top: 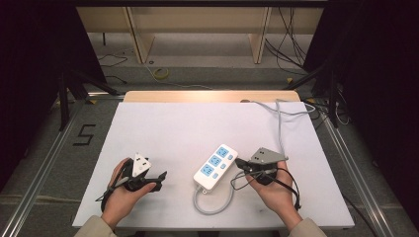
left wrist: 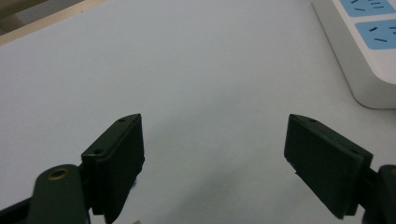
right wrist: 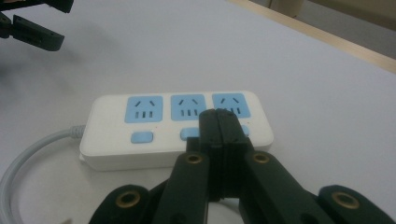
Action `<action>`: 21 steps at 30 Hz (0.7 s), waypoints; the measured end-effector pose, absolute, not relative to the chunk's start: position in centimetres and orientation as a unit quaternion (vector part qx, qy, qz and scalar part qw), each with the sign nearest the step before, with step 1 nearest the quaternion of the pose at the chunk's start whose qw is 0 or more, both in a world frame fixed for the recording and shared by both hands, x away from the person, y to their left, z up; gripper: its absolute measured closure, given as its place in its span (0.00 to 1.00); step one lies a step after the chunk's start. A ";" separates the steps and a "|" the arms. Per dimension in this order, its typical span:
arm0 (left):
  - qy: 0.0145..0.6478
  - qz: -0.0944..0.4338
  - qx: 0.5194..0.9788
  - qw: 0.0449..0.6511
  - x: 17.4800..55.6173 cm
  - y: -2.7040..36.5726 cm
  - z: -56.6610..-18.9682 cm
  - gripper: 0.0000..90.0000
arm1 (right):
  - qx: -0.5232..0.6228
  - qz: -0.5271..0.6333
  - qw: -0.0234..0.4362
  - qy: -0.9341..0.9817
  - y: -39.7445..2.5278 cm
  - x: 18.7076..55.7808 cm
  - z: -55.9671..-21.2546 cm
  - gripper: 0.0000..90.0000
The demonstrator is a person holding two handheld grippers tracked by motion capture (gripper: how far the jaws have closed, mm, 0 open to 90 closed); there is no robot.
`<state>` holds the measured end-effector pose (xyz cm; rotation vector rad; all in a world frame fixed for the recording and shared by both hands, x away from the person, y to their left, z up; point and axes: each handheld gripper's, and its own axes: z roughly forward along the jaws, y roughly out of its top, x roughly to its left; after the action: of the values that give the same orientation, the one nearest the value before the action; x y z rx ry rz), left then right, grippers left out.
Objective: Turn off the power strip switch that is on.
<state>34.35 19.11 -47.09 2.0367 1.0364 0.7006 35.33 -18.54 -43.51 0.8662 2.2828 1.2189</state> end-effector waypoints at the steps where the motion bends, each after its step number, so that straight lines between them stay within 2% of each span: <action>1: 0.403 0.273 0.793 0.367 34.3 19.1 -47.1 0.22 | 0.308 0.436 0.206 0.820 -18.5 35.4 -43.5 1.00; 21: 0.402 0.273 0.793 0.367 34.4 19.1 -47.1 0.22 | 0.298 0.432 0.196 0.828 -16.9 35.6 -43.3 1.00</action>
<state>34.36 19.09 -47.09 2.0380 1.0341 0.7012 35.55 -16.93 -43.33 0.8353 2.3204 1.2101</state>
